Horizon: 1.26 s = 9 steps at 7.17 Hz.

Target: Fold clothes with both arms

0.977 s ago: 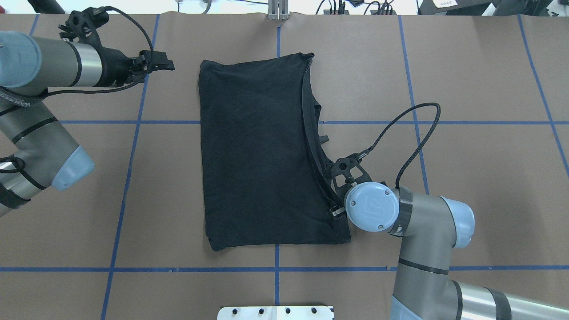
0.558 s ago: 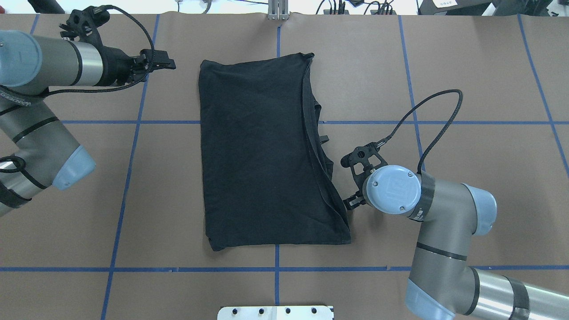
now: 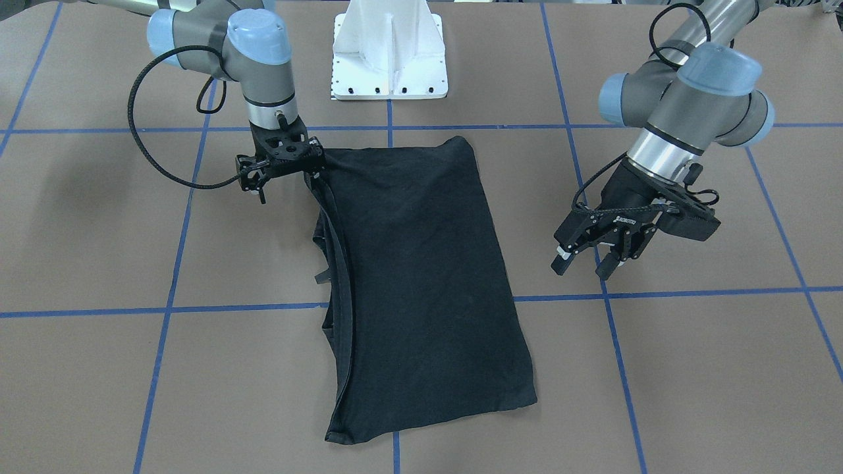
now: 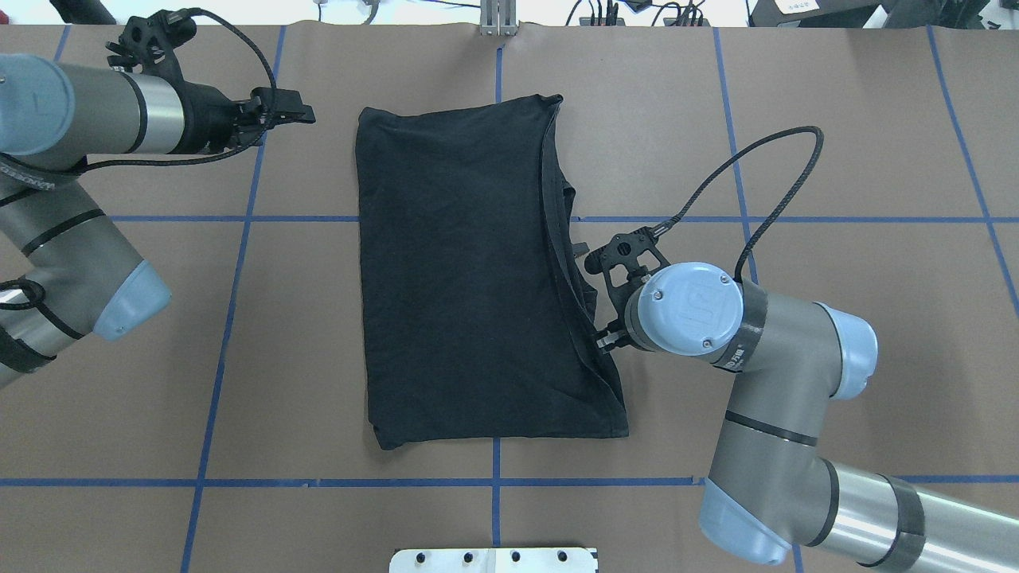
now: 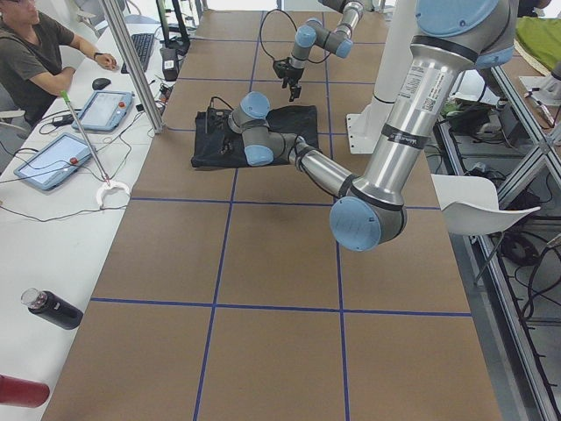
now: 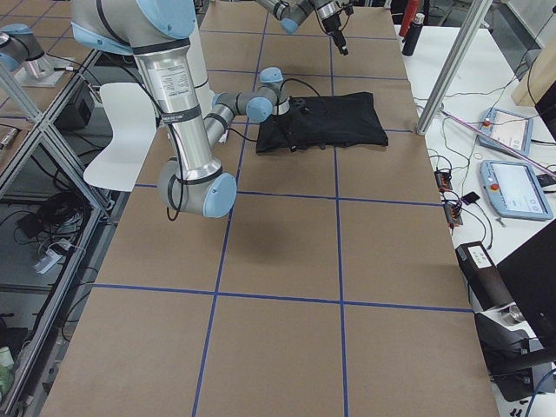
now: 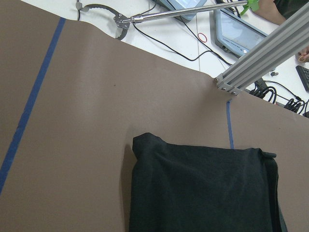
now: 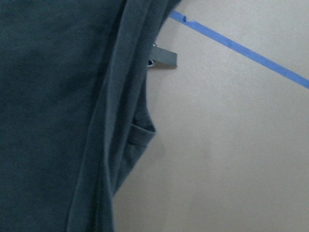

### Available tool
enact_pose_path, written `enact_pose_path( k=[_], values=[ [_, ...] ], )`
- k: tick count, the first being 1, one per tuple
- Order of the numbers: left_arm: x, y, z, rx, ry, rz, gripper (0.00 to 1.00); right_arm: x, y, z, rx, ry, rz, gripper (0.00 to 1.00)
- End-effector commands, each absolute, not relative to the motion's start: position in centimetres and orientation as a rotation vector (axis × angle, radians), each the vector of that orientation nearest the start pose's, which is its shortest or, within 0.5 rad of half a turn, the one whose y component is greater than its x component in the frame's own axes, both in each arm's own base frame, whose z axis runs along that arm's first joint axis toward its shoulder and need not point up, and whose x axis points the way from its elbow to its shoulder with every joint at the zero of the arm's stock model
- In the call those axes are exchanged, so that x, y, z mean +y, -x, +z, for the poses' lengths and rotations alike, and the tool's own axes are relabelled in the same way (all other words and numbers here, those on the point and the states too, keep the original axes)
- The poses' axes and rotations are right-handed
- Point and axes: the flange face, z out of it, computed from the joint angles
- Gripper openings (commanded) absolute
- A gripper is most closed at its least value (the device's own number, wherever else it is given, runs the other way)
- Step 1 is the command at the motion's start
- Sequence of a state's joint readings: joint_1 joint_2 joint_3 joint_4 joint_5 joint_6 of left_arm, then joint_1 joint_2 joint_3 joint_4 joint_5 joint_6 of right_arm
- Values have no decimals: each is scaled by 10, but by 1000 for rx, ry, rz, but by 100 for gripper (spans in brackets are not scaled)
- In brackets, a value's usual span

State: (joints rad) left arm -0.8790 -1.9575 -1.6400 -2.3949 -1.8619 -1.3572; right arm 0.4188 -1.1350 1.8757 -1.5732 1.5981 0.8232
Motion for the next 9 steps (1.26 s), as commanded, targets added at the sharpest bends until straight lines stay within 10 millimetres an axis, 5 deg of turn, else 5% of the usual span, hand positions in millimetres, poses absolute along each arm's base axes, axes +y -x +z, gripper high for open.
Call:
enact_pose_path(
  k=[1,3,5,7,9],
  values=[
    [-553,-322,316,1223,-449,-383,100,-348,529,280,-638,-403,-354,99],
    [-553,-322,316,1223,-449,-383,100,-337,537,284,-635,-393,-375,98],
    [-553,-324,317,1220,-445,-383,100,-337,538,287,-632,-391,-384,72],
    [-553,-324,317,1219,-446,-382,100,-338,539,292,-623,-387,-384,57],
    [-553,-324,319,1219,-441,-380,100,-339,544,295,-617,-383,-388,57]
  ],
)
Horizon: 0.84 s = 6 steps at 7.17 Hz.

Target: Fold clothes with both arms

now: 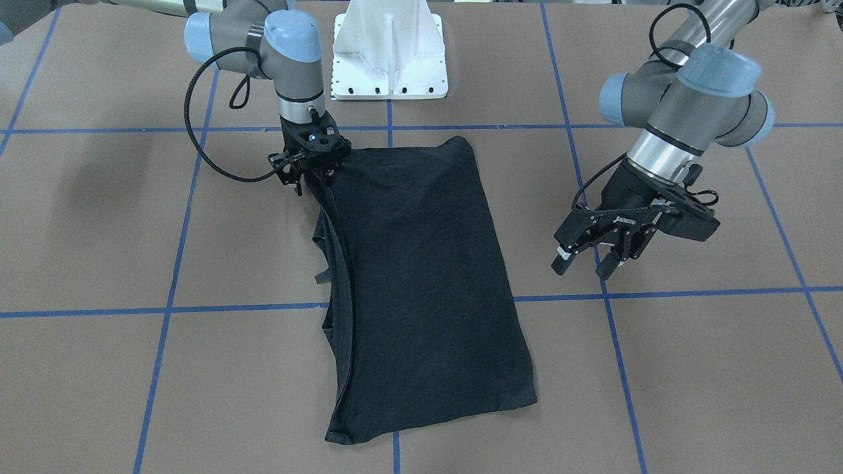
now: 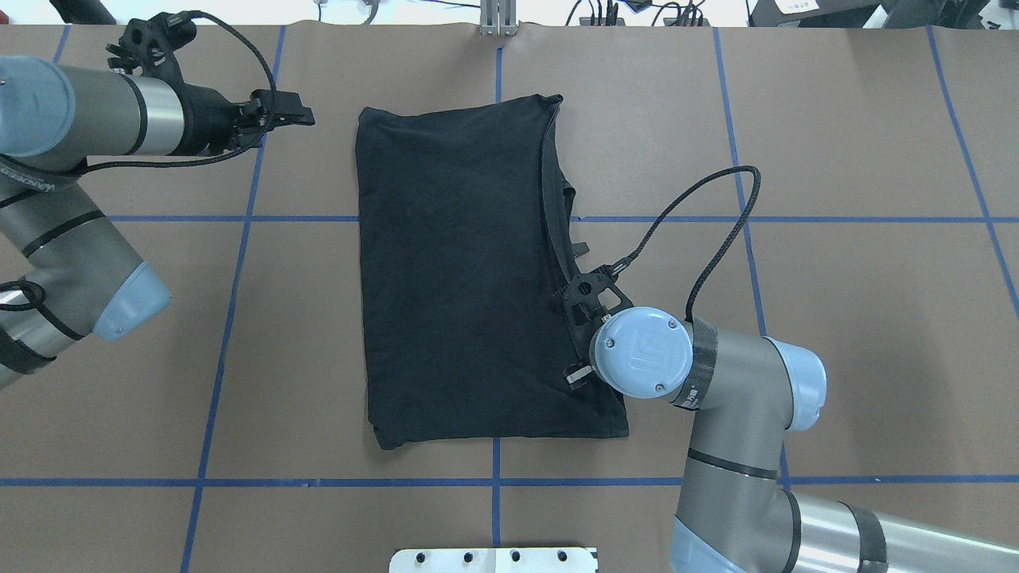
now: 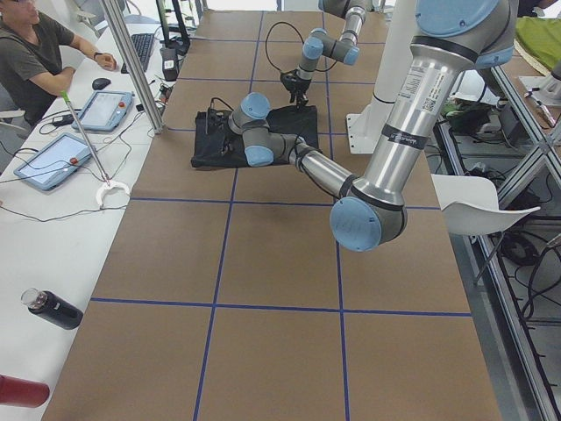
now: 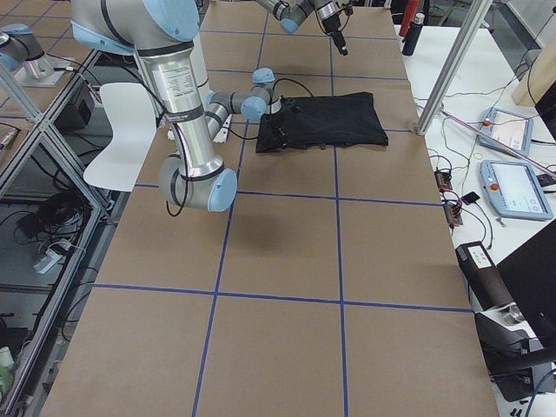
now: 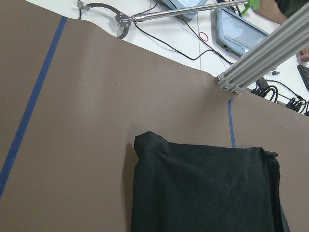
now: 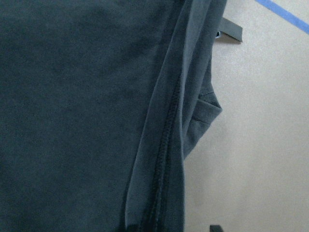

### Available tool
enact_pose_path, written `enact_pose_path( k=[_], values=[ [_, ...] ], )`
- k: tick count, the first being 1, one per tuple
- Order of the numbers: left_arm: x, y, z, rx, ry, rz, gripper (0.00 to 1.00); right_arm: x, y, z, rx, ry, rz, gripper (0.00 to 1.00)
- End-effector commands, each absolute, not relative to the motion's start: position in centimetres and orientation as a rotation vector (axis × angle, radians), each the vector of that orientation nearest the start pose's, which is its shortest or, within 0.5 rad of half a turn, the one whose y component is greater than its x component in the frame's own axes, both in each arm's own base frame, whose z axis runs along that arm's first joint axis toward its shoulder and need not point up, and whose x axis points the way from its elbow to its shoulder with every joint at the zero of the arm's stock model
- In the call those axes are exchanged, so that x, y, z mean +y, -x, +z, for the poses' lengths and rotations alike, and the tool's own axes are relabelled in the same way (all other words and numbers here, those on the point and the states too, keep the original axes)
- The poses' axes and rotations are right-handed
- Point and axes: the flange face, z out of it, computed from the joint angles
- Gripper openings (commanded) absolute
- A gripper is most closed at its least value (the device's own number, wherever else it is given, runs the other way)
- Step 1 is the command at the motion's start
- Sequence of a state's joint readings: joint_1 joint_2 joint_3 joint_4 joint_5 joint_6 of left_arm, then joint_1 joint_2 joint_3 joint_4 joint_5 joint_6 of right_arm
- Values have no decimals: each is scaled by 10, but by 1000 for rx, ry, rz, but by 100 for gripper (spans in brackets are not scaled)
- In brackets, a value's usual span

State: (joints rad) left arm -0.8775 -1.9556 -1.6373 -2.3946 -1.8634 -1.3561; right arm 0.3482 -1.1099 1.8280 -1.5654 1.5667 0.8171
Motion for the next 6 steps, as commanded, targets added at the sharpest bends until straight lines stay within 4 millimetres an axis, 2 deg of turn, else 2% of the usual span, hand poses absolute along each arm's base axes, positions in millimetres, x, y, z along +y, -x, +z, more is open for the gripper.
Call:
enact_pose_path(
  k=[1,2,4,6],
  values=[
    [-552,-325,320,1219,-432,-373,100,-339,543,293,-621,-384,-389,57],
    [-553,-325,319,1221,-432,-372,100,-339,545,288,-630,-384,-389,63],
    [-553,-325,320,1219,-431,-372,100,-336,549,286,-631,-383,-396,67],
    [-552,-325,319,1222,-432,-373,100,-335,550,288,-628,-380,-398,65]
  ],
)
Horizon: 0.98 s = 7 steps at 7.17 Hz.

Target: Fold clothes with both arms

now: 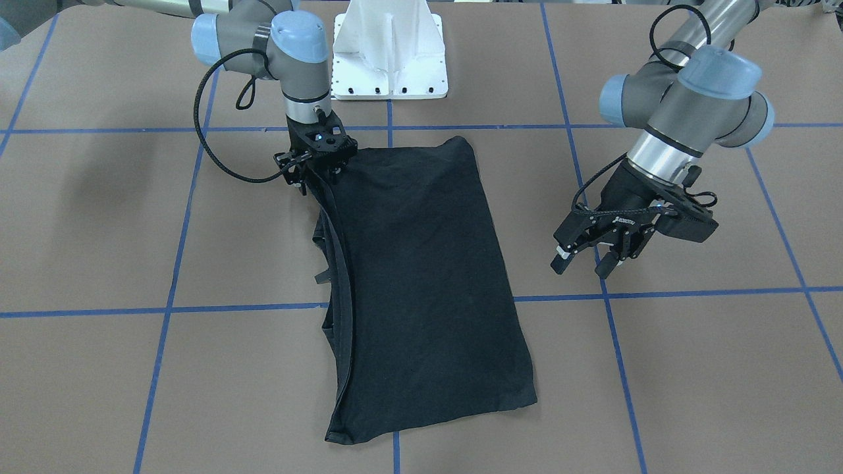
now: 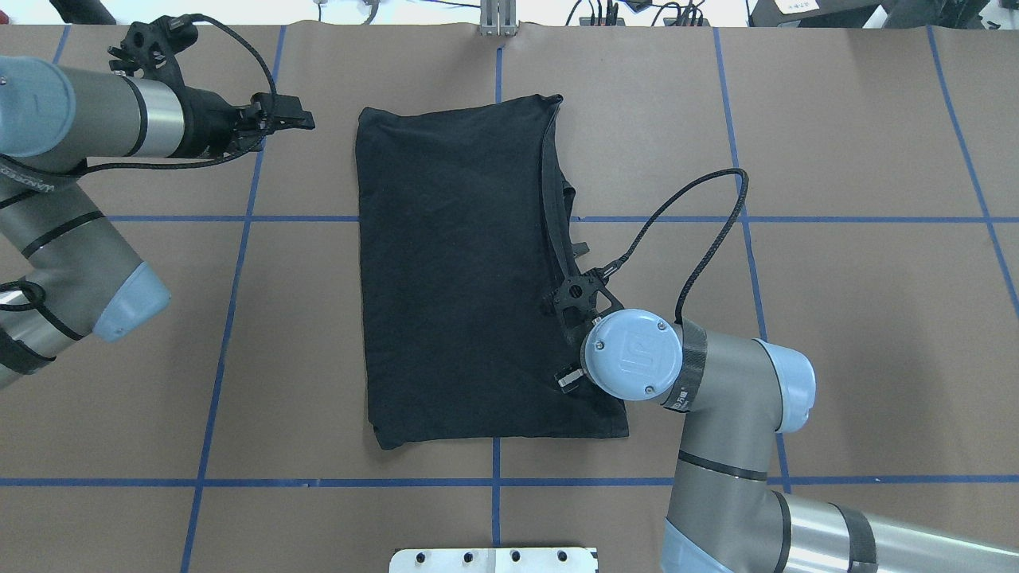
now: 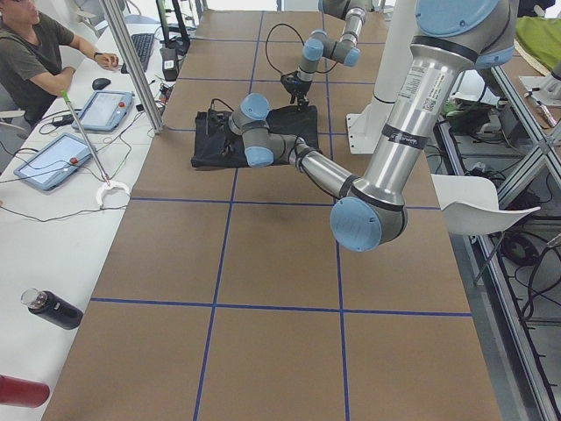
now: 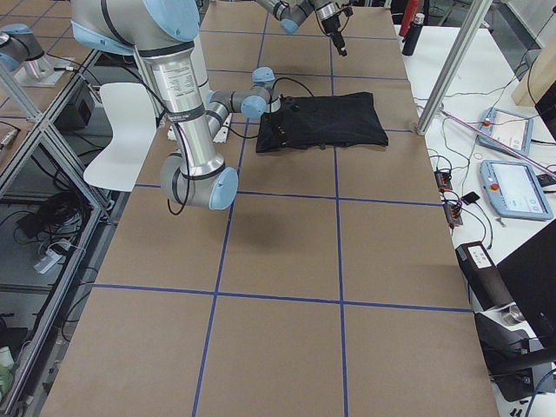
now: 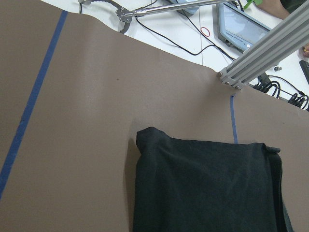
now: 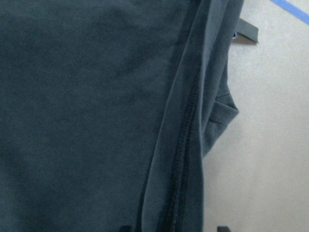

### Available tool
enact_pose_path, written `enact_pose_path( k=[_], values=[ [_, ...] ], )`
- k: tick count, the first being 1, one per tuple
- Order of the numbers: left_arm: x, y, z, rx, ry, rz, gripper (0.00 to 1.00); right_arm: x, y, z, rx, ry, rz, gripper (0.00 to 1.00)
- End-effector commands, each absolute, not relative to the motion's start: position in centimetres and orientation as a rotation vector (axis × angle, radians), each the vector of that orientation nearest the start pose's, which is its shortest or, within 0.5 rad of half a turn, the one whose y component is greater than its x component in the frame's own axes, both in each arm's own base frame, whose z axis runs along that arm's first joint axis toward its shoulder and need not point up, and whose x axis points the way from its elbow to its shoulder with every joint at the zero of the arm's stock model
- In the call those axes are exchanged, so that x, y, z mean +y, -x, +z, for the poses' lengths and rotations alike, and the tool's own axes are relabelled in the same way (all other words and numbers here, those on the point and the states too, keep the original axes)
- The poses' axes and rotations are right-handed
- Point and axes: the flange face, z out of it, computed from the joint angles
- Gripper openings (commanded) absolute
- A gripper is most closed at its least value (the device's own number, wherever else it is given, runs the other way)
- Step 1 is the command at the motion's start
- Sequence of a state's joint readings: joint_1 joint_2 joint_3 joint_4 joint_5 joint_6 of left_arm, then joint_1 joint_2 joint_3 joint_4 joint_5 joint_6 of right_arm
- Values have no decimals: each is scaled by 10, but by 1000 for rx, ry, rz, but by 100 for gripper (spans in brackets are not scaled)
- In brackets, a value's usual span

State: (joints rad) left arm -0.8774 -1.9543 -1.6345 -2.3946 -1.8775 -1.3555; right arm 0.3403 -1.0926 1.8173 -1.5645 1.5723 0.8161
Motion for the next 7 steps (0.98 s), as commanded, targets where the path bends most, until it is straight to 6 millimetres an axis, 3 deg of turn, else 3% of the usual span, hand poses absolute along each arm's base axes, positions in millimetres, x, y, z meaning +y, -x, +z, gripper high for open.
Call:
enact_pose_path(
  k=[1,7],
  values=[
    [-553,-325,319,1221,-431,-373,100,-335,551,290,-625,-378,-396,64],
    [-553,-326,317,1224,-433,-372,100,-330,556,295,-618,-369,-406,64]
  ],
)
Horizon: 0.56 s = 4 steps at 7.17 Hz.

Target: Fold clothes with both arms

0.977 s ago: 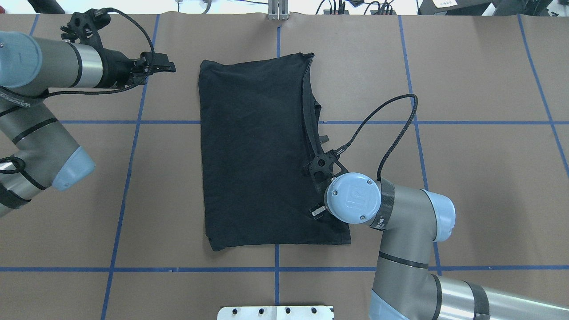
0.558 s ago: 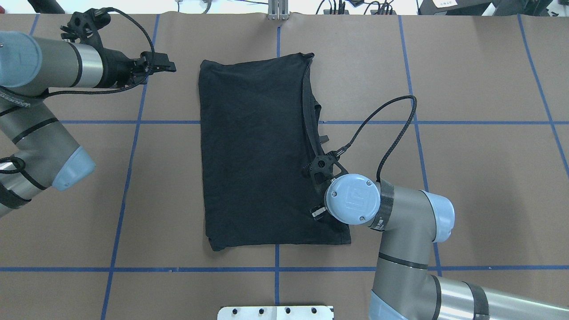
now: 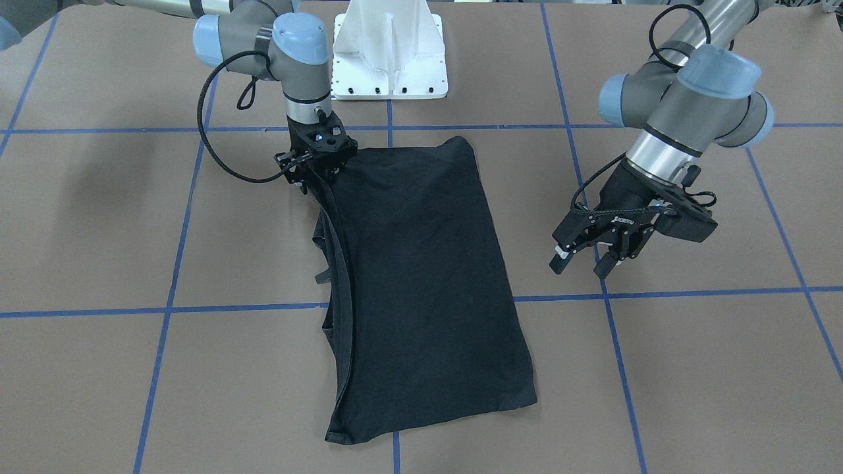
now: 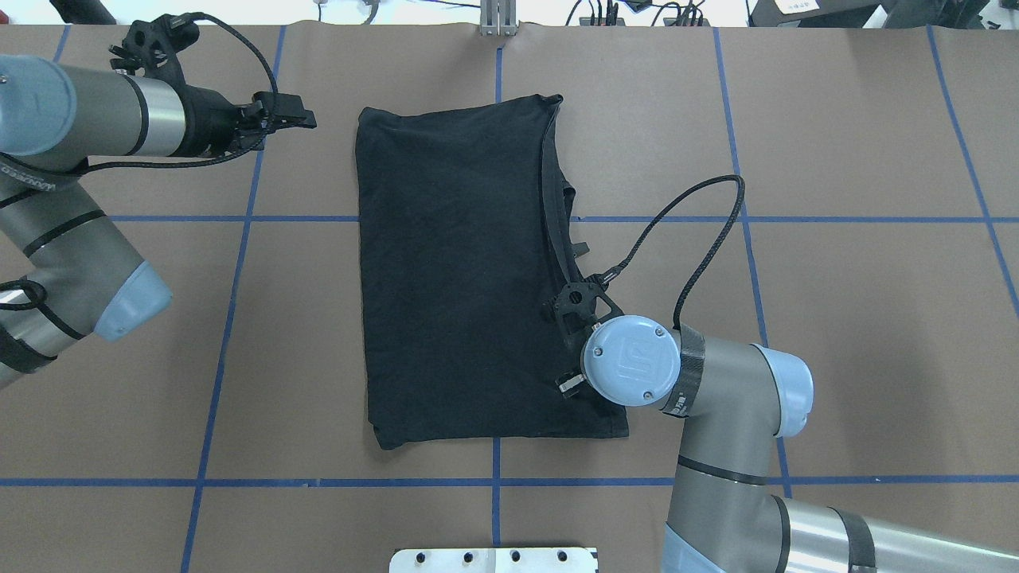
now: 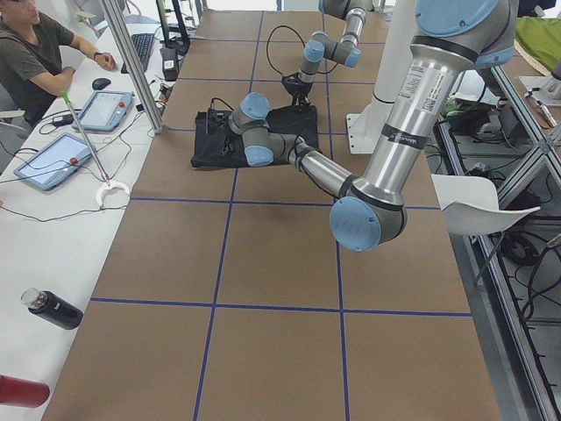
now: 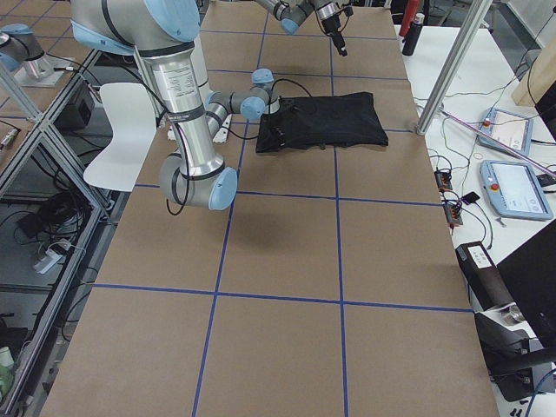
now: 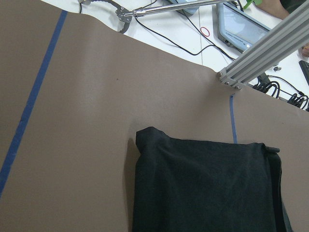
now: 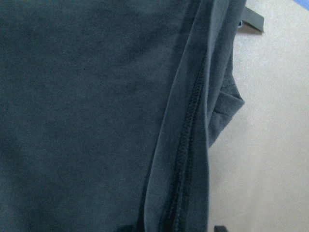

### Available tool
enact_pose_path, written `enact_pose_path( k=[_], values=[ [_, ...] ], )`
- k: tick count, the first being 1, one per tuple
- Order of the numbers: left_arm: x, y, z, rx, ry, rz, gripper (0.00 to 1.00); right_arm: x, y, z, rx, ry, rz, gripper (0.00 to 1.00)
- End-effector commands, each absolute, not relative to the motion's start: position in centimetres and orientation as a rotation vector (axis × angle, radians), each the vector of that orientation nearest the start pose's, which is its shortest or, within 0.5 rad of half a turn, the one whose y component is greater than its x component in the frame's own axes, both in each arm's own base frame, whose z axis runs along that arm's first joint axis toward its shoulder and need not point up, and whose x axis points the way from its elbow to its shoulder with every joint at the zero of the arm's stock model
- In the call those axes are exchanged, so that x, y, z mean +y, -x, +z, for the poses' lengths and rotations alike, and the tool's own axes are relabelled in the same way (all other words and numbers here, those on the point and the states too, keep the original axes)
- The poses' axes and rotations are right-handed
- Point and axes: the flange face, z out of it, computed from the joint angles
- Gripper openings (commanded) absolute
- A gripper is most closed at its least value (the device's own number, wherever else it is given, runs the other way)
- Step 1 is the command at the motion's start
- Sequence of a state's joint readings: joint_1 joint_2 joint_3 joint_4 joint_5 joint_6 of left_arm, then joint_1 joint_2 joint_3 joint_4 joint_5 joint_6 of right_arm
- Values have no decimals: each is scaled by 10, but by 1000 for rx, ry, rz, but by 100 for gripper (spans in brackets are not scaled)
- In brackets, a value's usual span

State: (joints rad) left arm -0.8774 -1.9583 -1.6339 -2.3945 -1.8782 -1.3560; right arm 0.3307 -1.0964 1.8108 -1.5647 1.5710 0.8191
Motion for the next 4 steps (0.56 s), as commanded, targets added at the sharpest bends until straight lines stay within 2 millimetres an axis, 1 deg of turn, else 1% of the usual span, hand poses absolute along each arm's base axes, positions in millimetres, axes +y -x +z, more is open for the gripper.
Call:
enact_pose_path(
  k=[1,2,4],
  values=[
    [-553,-326,317,1224,-433,-372,100,-331,557,296,-616,-367,-404,63],
    [-553,-325,315,1227,-436,-371,100,-331,557,296,-617,-368,-404,62],
    [-552,-325,315,1225,-434,-372,100,-332,556,294,-624,-366,-404,22]
  ],
)
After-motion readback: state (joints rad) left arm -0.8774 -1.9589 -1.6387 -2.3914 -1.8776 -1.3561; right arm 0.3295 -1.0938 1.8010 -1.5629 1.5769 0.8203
